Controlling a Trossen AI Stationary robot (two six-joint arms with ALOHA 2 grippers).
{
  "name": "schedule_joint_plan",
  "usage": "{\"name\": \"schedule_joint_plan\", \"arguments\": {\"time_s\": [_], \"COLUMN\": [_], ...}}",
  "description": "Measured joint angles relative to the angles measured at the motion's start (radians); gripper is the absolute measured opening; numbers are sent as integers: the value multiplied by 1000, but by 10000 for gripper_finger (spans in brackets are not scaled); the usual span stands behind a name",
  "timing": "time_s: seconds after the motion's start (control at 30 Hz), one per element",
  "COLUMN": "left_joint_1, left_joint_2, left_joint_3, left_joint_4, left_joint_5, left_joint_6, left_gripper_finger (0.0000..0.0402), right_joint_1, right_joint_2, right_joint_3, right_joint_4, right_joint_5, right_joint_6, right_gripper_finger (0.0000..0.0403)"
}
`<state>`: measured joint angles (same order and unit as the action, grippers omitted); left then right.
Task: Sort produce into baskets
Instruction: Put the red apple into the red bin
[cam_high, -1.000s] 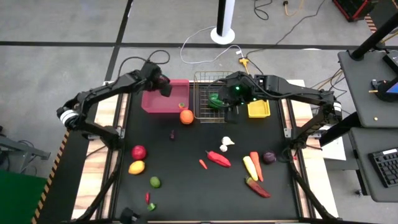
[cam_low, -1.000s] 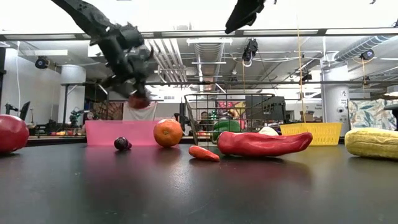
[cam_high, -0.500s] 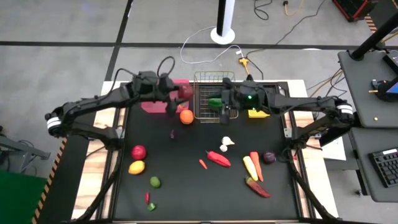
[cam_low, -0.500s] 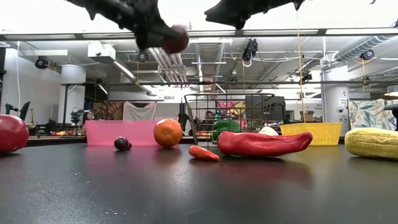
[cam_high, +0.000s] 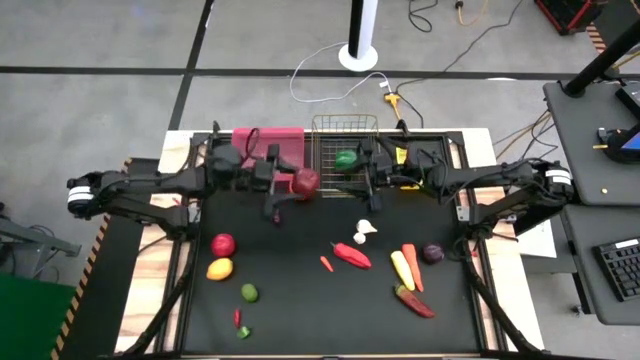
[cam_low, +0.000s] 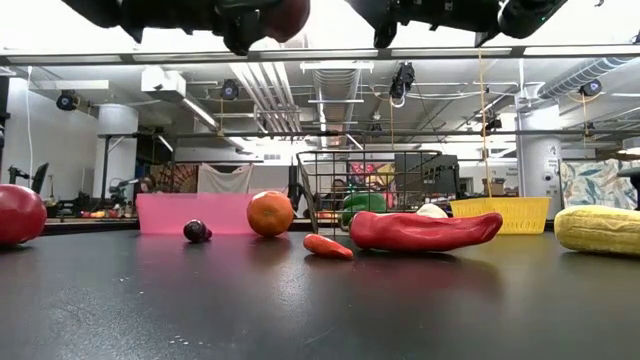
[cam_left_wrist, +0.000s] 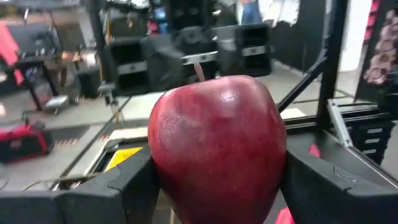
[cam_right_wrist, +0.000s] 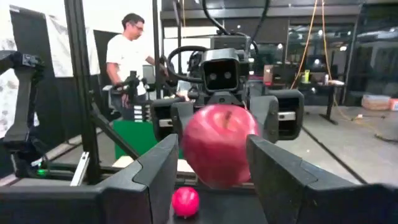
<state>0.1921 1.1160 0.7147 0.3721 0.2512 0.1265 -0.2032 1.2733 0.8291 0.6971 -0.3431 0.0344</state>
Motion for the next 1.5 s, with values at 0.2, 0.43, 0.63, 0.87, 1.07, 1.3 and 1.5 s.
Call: {"name": "schedule_joint_plan", "arguments": {"time_s": [0.2, 0.43, 0.63, 0.87, 1.07, 1.3, 1.5], "left_joint_1": [-35, -43, -50, -53, -53, -53, -52], "left_joint_2": [13, 38, 46, 36, 31, 27, 26], "left_joint_3": [-110, -134, -126, -123, -123, -123, -123], "left_joint_4": [218, 288, 285, 283, 290, 281, 272], "left_joint_5": [-8, -7, -5, -11, -22, -33, -46], "left_joint_6": [43, 64, 74, 79, 79, 64, 43], "left_gripper_finger": [258, 258, 258, 258, 258, 270, 298], "right_joint_1": [52, 62, 62, 62, 61, 58, 54], "right_joint_2": [49, 148, 218, 289, 323, 318, 318], "right_joint_3": [1, 44, 113, 179, 223, 246, 250], "right_joint_4": [64, 99, 96, 96, 99, 64, 58], "right_joint_5": [4, 37, 37, 19, 3, 7, 17], "right_joint_6": [4, 20, 55, 59, 40, 37, 52], "right_gripper_finger": [218, 304, 344, 348, 341, 299, 280]}}
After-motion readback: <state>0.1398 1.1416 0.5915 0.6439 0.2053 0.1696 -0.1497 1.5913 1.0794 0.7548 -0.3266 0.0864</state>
